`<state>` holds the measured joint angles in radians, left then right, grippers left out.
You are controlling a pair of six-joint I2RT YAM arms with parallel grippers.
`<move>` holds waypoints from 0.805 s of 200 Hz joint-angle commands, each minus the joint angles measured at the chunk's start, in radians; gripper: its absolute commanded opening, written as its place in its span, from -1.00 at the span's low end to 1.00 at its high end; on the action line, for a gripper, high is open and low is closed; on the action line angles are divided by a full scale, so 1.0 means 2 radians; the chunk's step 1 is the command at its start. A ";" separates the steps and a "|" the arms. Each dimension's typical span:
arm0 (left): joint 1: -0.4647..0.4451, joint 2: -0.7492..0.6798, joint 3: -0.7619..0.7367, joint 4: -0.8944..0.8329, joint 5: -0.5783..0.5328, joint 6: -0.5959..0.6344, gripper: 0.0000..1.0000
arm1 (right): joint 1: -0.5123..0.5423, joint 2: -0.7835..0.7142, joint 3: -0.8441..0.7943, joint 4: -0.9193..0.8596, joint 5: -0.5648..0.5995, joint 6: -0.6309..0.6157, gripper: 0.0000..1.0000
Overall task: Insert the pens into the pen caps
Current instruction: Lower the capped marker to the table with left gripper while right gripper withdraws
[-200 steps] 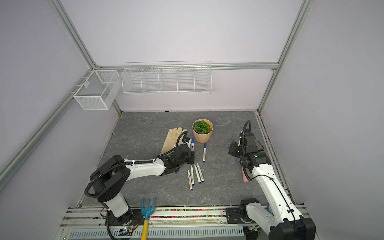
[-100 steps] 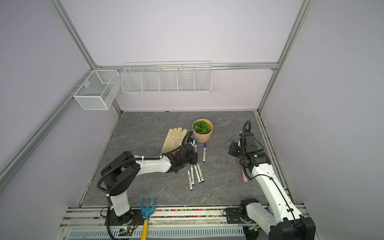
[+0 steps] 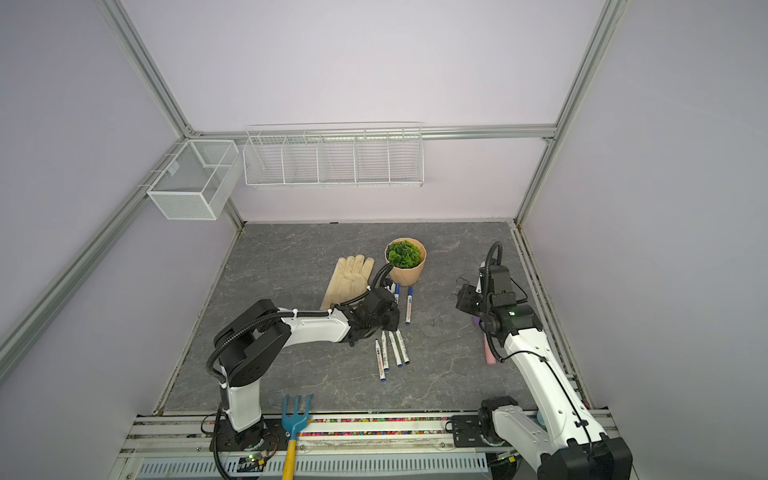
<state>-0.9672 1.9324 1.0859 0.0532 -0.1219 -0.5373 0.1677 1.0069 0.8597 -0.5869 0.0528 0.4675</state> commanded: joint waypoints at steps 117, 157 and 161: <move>-0.002 -0.006 -0.004 0.035 0.017 0.002 -0.36 | 0.088 0.086 0.023 0.049 -0.154 -0.016 0.09; -0.003 -0.017 -0.018 0.049 0.012 0.004 -0.36 | 0.106 0.164 0.048 0.099 -0.184 0.006 0.07; -0.004 -0.018 -0.020 0.050 0.012 0.004 -0.36 | 0.108 0.172 0.053 0.100 -0.187 0.006 0.06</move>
<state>-0.9688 1.9293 1.0721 0.1192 -0.0963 -0.5369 0.3664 1.2785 0.9100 -0.4648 -0.2581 0.4583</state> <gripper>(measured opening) 0.318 0.535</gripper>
